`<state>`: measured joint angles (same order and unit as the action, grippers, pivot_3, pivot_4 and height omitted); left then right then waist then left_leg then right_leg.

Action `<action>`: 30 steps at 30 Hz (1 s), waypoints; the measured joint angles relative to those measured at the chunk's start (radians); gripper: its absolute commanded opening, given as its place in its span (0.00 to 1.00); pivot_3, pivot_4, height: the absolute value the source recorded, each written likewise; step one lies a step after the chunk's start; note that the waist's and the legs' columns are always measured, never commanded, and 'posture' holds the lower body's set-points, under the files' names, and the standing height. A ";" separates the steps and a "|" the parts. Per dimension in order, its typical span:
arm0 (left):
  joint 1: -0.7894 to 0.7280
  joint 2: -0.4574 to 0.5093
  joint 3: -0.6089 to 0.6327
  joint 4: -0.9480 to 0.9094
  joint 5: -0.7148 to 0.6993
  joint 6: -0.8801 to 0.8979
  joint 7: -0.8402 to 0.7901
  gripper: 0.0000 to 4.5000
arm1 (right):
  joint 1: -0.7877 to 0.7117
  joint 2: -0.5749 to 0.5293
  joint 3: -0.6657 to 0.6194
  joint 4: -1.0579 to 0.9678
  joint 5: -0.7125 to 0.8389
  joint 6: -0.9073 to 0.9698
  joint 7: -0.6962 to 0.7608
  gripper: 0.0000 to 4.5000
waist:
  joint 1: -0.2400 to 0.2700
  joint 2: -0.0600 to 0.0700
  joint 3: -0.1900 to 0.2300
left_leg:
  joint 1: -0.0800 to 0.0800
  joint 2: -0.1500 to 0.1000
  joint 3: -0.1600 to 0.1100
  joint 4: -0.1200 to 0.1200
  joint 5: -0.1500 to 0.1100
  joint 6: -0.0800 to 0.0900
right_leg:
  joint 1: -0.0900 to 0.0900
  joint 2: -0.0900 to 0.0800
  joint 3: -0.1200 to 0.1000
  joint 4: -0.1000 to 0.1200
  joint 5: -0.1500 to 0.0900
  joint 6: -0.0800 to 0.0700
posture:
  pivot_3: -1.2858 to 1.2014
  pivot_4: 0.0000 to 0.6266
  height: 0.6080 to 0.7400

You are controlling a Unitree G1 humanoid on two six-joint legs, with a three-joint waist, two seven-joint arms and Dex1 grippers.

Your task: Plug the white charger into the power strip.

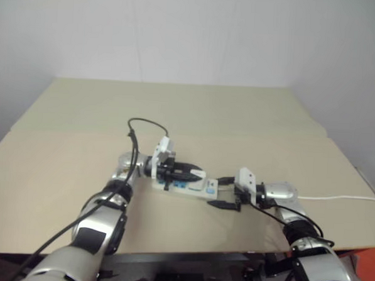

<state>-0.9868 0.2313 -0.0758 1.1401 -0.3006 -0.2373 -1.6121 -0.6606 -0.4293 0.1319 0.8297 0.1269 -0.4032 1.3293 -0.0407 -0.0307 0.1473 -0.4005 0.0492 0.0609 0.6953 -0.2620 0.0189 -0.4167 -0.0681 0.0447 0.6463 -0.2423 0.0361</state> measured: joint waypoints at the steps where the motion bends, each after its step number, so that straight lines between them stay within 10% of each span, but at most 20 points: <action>1: 0.007 0.000 -0.003 -0.003 -0.001 -0.016 0.000 0.22 | 0.000 0.000 0.000 0.000 0.000 0.000 -0.001 0.76 | 0.000 0.000 0.000 | 0.001 0.000 0.000 0.000 0.000 0.000 | 0.001 0.000 0.000 0.000 0.000 0.000 | 0.52 0.24 1.00; 30: 0.048 0.013 -0.030 0.024 0.031 -0.237 0.003 0.22 | 0.017 0.003 0.008 -0.010 0.001 0.013 -0.025 0.76 | -0.002 0.001 -0.004 | 0.014 0.000 0.000 -0.003 -0.002 0.002 | 0.015 0.001 0.000 -0.005 0.000 0.000 | 0.52 0.24 1.00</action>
<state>-0.9384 0.2445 -0.1061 1.1639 -0.2700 -0.4740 -1.6094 -0.6436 -0.4263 0.1402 0.8198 0.1282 -0.3899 1.3047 -0.0423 -0.0302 0.1432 -0.3865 0.0496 0.0609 0.6926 -0.2637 0.0213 -0.4019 -0.0676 0.0447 0.6416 -0.2426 0.0361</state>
